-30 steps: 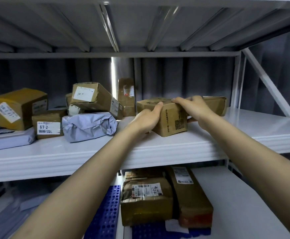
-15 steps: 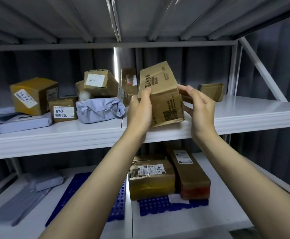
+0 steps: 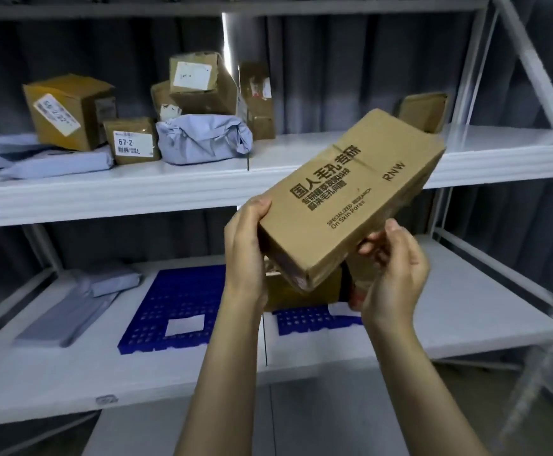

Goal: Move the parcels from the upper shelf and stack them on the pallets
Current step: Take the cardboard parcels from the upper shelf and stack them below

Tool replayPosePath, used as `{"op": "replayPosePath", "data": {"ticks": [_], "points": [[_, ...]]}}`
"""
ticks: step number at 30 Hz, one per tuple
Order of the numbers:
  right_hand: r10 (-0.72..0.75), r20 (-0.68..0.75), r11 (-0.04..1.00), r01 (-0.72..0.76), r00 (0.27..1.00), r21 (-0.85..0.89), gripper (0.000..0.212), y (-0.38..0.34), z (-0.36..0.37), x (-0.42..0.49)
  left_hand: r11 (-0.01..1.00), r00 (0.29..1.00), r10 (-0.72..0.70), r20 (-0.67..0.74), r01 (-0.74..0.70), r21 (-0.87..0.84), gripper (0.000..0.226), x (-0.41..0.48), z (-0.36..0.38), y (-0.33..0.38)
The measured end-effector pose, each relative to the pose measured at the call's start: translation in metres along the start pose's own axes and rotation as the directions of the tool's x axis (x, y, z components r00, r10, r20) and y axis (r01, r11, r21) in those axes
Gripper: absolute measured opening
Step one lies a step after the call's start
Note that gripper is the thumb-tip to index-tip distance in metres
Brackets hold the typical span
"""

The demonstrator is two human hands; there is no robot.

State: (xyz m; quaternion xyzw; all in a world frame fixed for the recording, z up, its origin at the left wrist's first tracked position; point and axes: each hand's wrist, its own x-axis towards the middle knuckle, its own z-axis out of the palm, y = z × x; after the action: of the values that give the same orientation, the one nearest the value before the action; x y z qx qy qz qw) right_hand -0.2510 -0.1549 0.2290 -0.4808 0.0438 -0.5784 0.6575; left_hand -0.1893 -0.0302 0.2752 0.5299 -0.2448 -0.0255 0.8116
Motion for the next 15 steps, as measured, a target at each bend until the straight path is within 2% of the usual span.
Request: {"op": "replayPosePath", "data": {"ticks": [3,8,12,15], "points": [[0.064,-0.008,0.996,-0.064,0.998,-0.066,0.033,0.018,-0.015,-0.015,0.998,0.998,-0.061,0.008,0.062,-0.027,0.062,-0.015,-0.020,-0.030],[0.172,0.042,0.973,-0.163,0.984,-0.167,0.038,0.050,-0.035,-0.037,0.979,0.980,-0.198,-0.015,0.197,-0.060,0.044,-0.036,-0.049,-0.077],[0.305,0.094,0.928,-0.273,0.948,-0.254,0.036,0.071,-0.047,-0.050,0.945,0.939,-0.328,-0.106,0.324,-0.054,0.069,-0.041,-0.060,-0.103],[0.412,0.103,0.868,-0.355,0.906,-0.348,0.025,0.081,-0.054,-0.057,0.896,0.878,-0.441,-0.186,0.420,-0.143,0.050,-0.043,-0.066,-0.123]]}}
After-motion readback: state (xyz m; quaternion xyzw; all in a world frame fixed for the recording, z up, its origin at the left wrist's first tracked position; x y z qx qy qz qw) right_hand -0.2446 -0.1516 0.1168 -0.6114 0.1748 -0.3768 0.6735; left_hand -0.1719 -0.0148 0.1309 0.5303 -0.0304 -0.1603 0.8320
